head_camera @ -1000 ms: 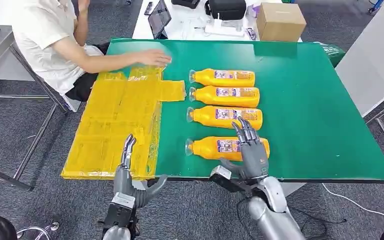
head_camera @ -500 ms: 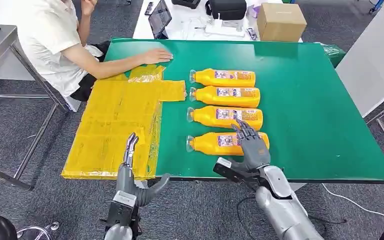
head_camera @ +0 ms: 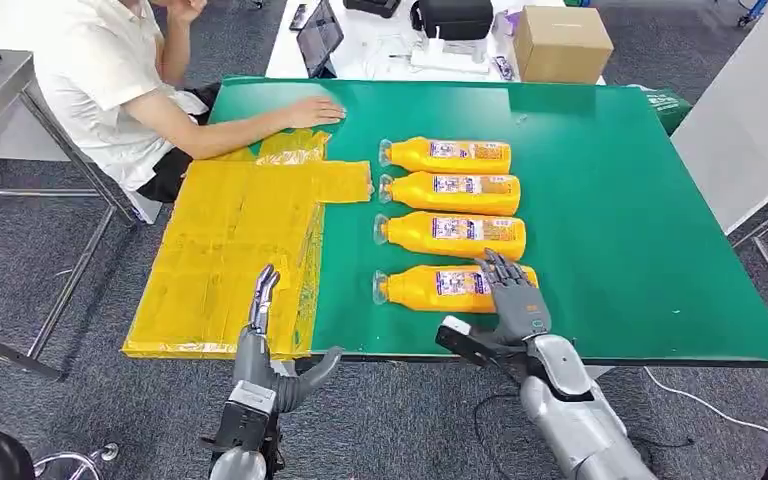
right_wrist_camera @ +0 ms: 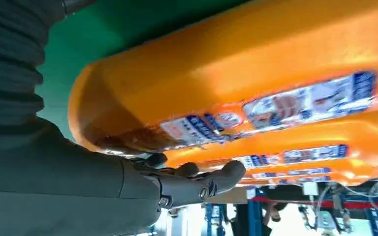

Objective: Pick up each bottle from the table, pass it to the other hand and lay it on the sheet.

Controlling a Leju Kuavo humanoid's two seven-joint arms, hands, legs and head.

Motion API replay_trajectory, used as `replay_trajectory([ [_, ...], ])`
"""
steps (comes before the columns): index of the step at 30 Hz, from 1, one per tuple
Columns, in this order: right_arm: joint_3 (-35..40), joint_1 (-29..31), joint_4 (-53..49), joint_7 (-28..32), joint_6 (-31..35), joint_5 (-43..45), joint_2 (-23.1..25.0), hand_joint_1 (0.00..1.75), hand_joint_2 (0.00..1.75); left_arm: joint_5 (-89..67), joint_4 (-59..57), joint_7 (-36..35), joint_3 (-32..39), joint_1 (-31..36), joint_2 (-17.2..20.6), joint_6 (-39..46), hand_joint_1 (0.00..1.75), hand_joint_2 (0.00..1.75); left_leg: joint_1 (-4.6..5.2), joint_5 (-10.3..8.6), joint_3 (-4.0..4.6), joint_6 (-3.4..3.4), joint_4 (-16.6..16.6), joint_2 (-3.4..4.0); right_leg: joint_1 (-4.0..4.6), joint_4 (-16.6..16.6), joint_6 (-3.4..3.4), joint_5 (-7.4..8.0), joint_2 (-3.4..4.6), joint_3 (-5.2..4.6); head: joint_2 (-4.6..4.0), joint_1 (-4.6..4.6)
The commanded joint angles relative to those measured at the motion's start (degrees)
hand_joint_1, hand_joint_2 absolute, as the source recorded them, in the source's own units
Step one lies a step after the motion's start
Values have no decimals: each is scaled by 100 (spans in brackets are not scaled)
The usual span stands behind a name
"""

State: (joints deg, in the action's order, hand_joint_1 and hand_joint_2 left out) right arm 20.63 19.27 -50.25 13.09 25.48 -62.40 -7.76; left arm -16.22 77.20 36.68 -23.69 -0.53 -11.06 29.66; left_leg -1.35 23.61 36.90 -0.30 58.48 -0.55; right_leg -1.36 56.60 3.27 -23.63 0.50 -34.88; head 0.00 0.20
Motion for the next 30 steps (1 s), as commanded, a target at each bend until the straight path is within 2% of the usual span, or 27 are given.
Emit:
replay_trajectory([
  [1, 309, 12, -120, -849, 16, -754, -274, 0, 175, -80, -101, -138, 16, 97, -10, -5, 0, 175, 1, 13, -37, 11, -3, 1, 5, -5, -19, -14, -10, 39, 0, 0],
  [2, 314, -10, -162, -1016, -34, -941, -292, 0, 175, -116, -105, -169, 24, 92, -10, 11, 0, 175, -1, 14, -39, 12, -4, 0, 7, -6, -19, -14, -12, 42, 0, 0],
  [3, 314, -10, -162, -1016, -34, -941, -292, 0, 175, -116, -105, -169, 24, 92, -10, 11, 0, 175, 0, 5, -19, 8, -4, -8, 3, -5, -12, -8, -15, 23, 0, 0],
  [8, 285, -176, -183, -1153, -245, -1117, -317, 0, 175, -137, -88, -175, 41, 68, -11, 3, 0, 175, 0, 15, -50, 14, -8, 0, 7, -12, -21, -15, -12, 53, 0, 0],
  [9, 239, -189, -118, -1175, -303, -1095, -302, 0, 175, -140, -97, -179, 40, 64, -12, 3, 0, 175, -1, 3, -17, 6, -4, -5, 4, -6, -10, -5, -11, 21, 0, 2],
  [10, 222, -180, -48, -1182, -344, -1084, -301, 0, 175, -141, -114, -179, 37, 68, -13, 1, 0, 175, -2, 8, -32, 8, -8, -7, 7, -11, -15, -10, -16, 38, 0, 0],
  [12, 106, -102, 207, -1018, -557, -786, -274, 147, 175, -138, -173, -179, 3, 93, 2, -23, 0, 175, -2, 10, -39, 9, -8, -8, 7, -12, -17, -12, -17, 45, 0, 2],
  [13, 73, -28, 433, -1011, -662, -709, -274, 173, 175, -135, -203, -179, -17, 108, 11, -25, 0, 175, -1, 9, -39, 9, -9, -6, 5, -12, -15, -11, -15, 43, 0, -2],
  [18, -146, 176, 1097, -590, -938, -147, -207, 175, 175, -77, -279, -141, -80, 167, 43, -10, 0, 175, -2, 5, -38, 10, -10, -6, 6, -15, -14, -6, -15, 42, 0, 2],
  [30, -254, 107, 1710, -283, -729, 158, 15, 175, 175, 10, -364, -76, -157, 208, 43, 10, 0, 175, -5, 7, -96, 13, -17, -19, 10, -25, -15, -10, -28, 99, 0, 0],
])
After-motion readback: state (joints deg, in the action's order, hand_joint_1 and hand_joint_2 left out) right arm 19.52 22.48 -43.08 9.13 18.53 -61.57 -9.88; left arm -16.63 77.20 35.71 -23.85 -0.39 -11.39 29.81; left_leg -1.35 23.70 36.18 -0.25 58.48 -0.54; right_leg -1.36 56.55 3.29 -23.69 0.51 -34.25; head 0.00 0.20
